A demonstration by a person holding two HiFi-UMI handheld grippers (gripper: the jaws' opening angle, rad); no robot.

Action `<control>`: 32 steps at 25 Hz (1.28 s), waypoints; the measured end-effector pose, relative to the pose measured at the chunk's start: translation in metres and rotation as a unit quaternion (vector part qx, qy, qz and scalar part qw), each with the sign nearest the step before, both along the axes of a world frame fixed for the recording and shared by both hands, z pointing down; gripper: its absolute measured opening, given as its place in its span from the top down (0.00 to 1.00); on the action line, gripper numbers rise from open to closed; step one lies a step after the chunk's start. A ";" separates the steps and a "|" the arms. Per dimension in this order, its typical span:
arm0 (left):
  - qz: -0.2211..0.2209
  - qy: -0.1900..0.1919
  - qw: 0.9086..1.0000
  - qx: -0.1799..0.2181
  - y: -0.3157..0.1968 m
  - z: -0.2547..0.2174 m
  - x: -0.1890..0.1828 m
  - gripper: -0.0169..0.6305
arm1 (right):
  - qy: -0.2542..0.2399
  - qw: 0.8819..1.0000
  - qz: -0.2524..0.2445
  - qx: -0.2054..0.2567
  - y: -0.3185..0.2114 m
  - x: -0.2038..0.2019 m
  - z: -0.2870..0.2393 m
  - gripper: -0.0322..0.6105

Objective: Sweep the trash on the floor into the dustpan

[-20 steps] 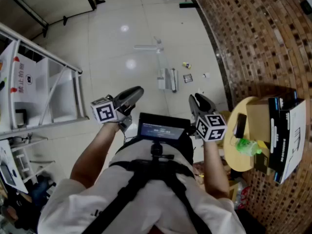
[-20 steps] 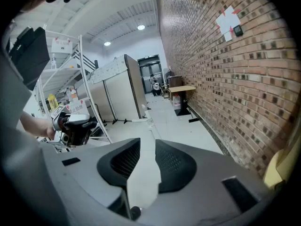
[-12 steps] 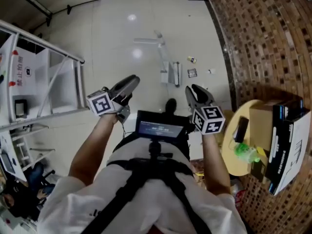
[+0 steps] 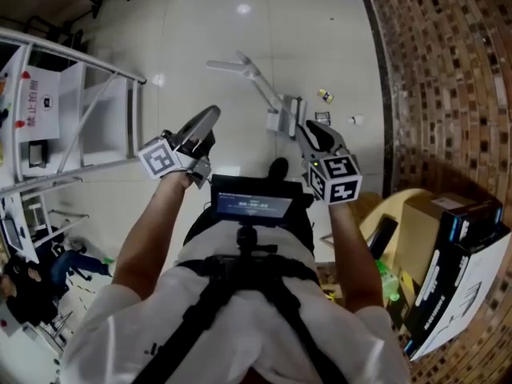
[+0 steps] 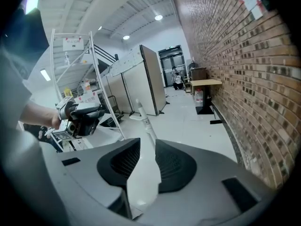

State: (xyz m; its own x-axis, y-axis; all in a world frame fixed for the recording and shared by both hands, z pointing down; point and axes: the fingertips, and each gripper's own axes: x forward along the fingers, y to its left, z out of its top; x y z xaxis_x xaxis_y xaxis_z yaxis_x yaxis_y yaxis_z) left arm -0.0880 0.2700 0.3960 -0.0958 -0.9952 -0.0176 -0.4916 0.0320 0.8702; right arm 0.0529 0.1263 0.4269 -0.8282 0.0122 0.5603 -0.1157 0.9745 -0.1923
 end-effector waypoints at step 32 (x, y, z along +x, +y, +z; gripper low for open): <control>0.007 0.052 0.998 -0.040 -0.062 0.073 -0.179 0.46 | 0.006 0.985 -0.083 0.152 0.037 -0.250 0.024 0.54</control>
